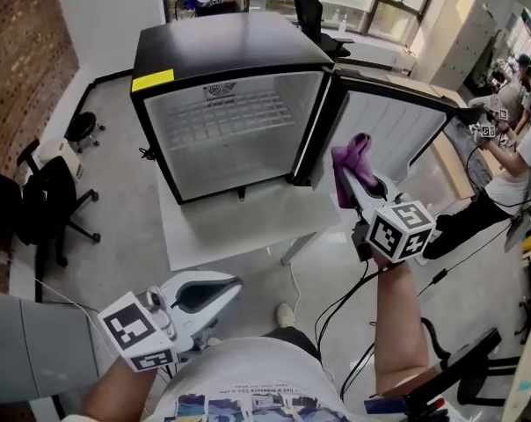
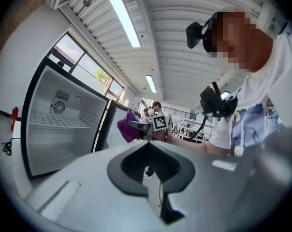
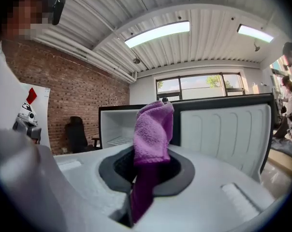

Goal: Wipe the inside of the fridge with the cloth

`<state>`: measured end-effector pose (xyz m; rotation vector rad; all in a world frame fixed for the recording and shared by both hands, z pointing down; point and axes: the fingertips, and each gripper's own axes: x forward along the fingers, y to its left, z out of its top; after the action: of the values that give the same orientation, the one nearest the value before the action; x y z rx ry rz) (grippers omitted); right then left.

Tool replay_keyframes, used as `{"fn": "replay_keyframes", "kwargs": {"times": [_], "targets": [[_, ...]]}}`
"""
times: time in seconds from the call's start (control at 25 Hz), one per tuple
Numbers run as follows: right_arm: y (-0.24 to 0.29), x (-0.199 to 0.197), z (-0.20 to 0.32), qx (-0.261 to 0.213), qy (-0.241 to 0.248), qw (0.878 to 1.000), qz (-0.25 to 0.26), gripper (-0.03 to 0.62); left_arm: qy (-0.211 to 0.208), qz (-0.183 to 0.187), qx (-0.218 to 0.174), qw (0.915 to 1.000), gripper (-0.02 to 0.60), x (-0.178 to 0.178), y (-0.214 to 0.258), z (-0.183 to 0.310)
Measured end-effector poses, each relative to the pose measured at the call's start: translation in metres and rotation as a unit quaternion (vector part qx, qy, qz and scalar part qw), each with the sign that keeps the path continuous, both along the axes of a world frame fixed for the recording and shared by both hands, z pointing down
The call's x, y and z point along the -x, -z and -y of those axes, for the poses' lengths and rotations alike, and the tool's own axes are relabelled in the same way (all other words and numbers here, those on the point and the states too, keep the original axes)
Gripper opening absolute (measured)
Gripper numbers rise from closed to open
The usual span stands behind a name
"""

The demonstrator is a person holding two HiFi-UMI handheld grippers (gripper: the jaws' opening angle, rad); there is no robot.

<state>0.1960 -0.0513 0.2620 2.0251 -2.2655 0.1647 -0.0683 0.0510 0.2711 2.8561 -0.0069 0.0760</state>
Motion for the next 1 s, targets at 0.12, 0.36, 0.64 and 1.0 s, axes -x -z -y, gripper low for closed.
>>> {"fn": "replay_keyframes", "kwargs": {"times": [0.12,0.36,0.64,1.0], "targets": [[0.026,-0.035,0.004,-0.016,-0.001,1.0,-0.011,0.052,-0.007,-0.005,-0.007,0.9999,0.008,-0.039,0.009,-0.003],[0.067,-0.075,0.04,-0.077,0.048,0.996,-0.003,0.052,-0.006,0.0,-0.018,0.9998,0.008,-0.11,0.015,-0.003],[0.071,-0.078,0.069,-0.113,0.124,0.986,-0.008,0.052,0.01,0.022,-0.009,0.9997,0.008,-0.168,0.002,-0.007],[0.057,-0.144,0.062,-0.109,0.091,0.99,-0.011,0.052,0.008,0.033,0.003,0.9994,0.008,-0.218,-0.007,-0.012]]}}
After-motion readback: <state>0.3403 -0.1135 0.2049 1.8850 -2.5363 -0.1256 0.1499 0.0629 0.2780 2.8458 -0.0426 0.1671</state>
